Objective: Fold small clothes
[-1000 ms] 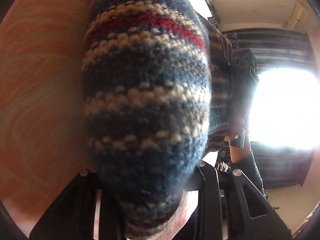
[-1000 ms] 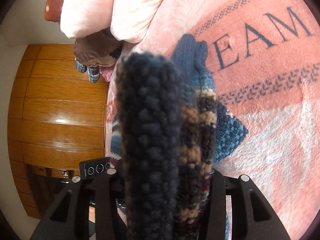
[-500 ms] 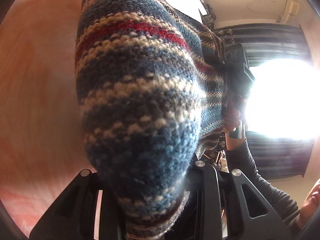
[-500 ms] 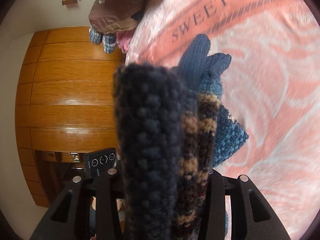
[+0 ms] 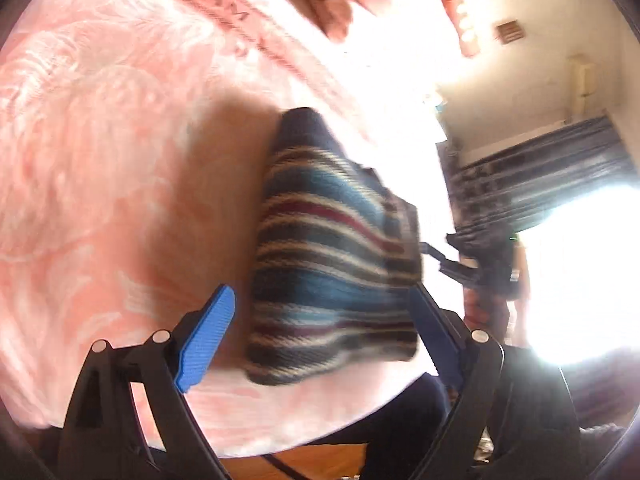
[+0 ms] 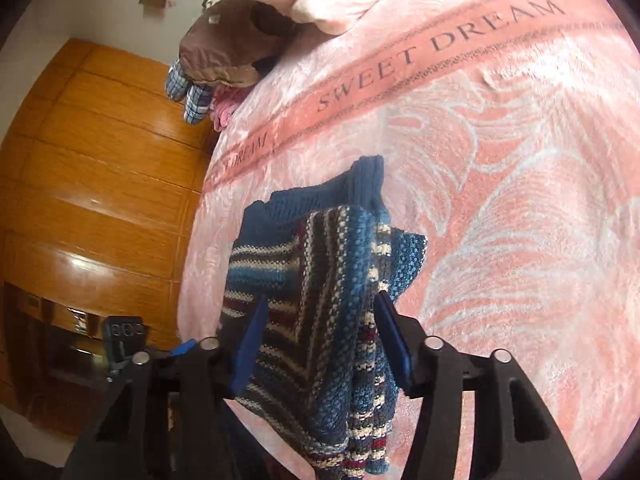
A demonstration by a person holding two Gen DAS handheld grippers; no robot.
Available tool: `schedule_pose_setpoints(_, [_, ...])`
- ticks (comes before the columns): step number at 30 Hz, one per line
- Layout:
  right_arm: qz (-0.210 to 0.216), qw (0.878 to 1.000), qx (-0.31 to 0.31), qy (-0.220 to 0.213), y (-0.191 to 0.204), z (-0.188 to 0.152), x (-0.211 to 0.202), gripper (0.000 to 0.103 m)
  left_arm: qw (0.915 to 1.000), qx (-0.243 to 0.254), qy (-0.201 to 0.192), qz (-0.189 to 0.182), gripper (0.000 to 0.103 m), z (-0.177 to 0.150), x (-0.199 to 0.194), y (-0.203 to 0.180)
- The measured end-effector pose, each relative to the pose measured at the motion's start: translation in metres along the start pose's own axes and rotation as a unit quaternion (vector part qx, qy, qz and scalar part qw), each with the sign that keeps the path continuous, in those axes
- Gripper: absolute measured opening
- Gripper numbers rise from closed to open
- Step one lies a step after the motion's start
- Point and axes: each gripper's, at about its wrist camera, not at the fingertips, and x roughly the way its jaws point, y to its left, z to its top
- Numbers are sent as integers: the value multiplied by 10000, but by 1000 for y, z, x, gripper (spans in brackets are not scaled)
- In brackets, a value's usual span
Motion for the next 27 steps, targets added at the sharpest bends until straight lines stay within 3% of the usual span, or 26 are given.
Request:
schedule_pose_setpoints(2, [-217,9997,-56,59,2,-1,10,48,9976,150,286,-605,84,-11,13,-13])
schedule_pose_setpoints(4, [-413,9990,-69,133,2,-1,23,36,9952,174,559,-789,83,-21,34,-16])
schedule_pose_setpoints(5, [-499,9986,-158,92,3,-5,22,11,9943,125,676,-817,81,-30,47,-17])
schedule_pose_setpoints(7, [-382,9991,-148,-147,3,-5,17,10,9936,-102,833,-761,81,-34,68,-9])
schedule_pose_setpoints(9, [-735,9970,11,-226,-16,-6,24,9,9935,-308,968,-516,77,-40,83,9])
schedule_pose_setpoints(12, [-618,9978,220,-129,-37,-7,33,13,9897,-453,1084,-819,73,-70,74,-1])
schedule_pose_setpoints(14, [-352,9990,48,-283,-26,-7,19,22,9916,-2,982,-844,75,-55,61,-25])
schedule_pose_setpoints(17, [-365,9967,-143,-710,-9,-2,-6,22,9915,391,792,-953,78,-18,44,-36])
schedule_pose_setpoints(19, [-88,9984,-232,-510,0,3,1,22,9915,635,750,-856,78,14,66,-42])
schedule_pose_setpoints(21, [-140,9993,-331,-74,-1,5,24,20,9906,732,895,-732,78,37,86,-36])
schedule_pose_setpoints(22, [-368,9988,-323,65,-9,5,37,15,9906,782,993,-515,77,47,100,-33])
schedule_pose_setpoints(23, [-663,9971,-351,82,-21,5,46,0,9900,848,1110,-196,71,61,110,-25])
schedule_pose_setpoints(25, [-393,9992,-85,46,-38,4,47,0,9888,766,1276,-102,64,70,124,-4])
schedule_pose_setpoints(27, [-321,9992,-227,-5,-26,-2,32,2,9885,744,1312,-98,63,76,111,0])
